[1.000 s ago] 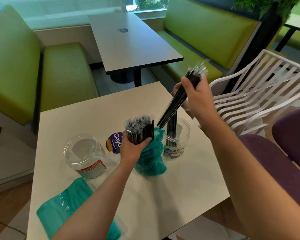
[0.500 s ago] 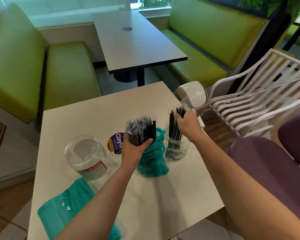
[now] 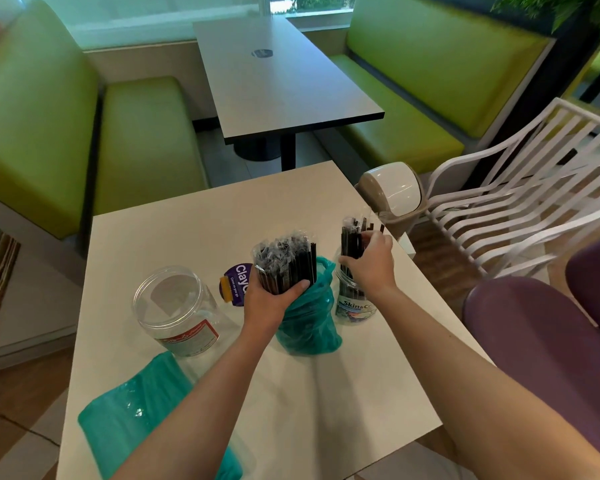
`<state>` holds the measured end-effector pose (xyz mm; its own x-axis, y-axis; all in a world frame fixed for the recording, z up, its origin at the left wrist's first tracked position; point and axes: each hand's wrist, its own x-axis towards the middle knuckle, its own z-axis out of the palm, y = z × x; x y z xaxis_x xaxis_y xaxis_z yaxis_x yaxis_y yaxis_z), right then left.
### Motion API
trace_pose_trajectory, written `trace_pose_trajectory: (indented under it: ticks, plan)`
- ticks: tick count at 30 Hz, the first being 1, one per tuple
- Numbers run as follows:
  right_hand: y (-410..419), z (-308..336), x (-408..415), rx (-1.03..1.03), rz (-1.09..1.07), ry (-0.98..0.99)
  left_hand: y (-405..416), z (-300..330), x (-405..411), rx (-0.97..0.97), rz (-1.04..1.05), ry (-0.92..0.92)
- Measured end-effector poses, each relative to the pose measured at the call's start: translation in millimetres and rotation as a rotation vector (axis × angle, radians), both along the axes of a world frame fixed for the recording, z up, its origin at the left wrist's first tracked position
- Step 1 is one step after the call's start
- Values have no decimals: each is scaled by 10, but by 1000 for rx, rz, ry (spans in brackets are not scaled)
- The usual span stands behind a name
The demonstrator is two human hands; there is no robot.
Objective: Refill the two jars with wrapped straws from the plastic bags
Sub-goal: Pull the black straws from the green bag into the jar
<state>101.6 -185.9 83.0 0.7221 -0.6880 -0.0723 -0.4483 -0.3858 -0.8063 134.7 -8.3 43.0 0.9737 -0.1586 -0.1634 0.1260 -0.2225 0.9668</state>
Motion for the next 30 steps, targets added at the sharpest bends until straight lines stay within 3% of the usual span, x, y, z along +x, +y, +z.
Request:
trace_pose_trajectory:
  ticks: [3, 7, 10, 14, 18, 24, 30]
  plan:
    - [29, -9, -82, 29, -35, -128, 25, 8, -21, -38, -15, 21]
    - [141, 71, -192, -101, -93, -257, 56, -1, -43, -62, -40, 33]
    - [265, 95, -186, -63, 58, -293, 71, -27, -33, -49, -55, 22]
    - [362, 72, -182, 178, 308, -185, 86, -89, -4, -19, -89, 15]
    - [347, 37, -214, 265, 439, -24, 95, -92, -34, -34, -127, 45]
    - [325, -15, -288, 108, 421, 15, 66, -42, -63, -52, -125, 54]
    - [311, -110, -367, 194, 346, -52, 44, -34, -72, -44, -82, 48]
